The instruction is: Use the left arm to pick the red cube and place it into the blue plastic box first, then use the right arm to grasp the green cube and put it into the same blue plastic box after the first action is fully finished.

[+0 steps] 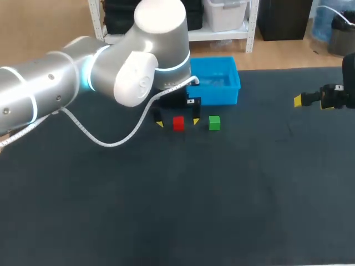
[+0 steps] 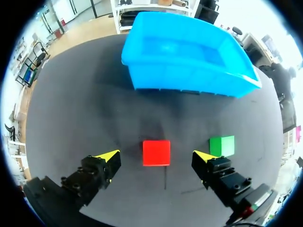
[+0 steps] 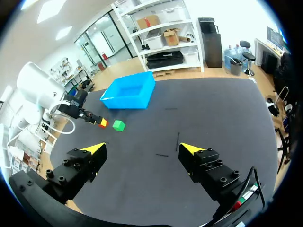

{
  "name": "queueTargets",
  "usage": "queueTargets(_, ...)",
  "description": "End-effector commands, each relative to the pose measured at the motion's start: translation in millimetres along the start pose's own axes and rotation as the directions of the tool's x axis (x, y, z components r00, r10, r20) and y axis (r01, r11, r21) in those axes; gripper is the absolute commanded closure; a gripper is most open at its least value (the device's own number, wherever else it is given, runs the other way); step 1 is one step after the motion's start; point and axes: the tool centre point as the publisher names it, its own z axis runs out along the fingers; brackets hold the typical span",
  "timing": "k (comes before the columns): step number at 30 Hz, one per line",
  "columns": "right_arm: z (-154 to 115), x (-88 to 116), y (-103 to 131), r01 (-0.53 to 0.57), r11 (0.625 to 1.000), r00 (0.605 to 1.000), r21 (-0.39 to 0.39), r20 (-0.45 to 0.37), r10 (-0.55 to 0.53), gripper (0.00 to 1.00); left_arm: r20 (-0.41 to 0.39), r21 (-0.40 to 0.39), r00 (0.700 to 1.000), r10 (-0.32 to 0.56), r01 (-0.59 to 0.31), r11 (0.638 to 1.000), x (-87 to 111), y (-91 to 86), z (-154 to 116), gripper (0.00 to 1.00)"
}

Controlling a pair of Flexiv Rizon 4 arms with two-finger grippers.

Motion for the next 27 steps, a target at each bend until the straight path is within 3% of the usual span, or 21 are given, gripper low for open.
queueTargets(1,0,0,0,0.000,1.000,1.000,0.000,-0.001,0.000,0.00,-0.007,-0.016,1.000,-0.004,0.004,1.000,-1.8,-2.9,4,0.00)
queueTargets(14,0,0,0,0.000,1.000,1.000,0.000,-0.001,0.000,0.00,-0.006,-0.022,0.999,-0.033,0.033,0.999,0.0,3.8,8,0.00)
queueTargets(16,0,0,0,0.000,1.000,1.000,0.000,-0.001,0.000,0.00,-0.006,-0.019,0.999,-0.040,0.040,0.999,0.6,5.5,9,0.18)
queueTargets(18,0,0,0,0.000,1.000,1.000,0.000,-0.001,0.000,0.00,-0.005,-0.019,0.999,-0.043,0.043,0.999,0.8,6.2,9,0.50)
queueTargets(19,0,0,0,0.000,1.000,1.000,0.000,-0.001,0.000,0.00,-0.005,-0.017,0.999,-0.045,0.045,0.999,0.8,6.6,9,0.56)
queueTargets(22,0,0,0,0.000,1.000,1.000,0.000,-0.001,0.000,0.00,-0.007,-0.014,0.999,-0.047,0.047,0.999,0.8,7.1,11,0.58)
queueTargets(25,0,0,0,0.000,1.000,1.000,0.000,-0.001,0.000,0.00,-0.007,-0.015,0.999,-0.044,0.044,0.999,0.9,6.8,12,0.65)
queueTargets(27,0,0,0,0.000,1.000,1.000,0.000,-0.001,0.000,0.00,-0.008,-0.016,0.999,-0.042,0.042,0.999,0.8,6.7,12,0.78)
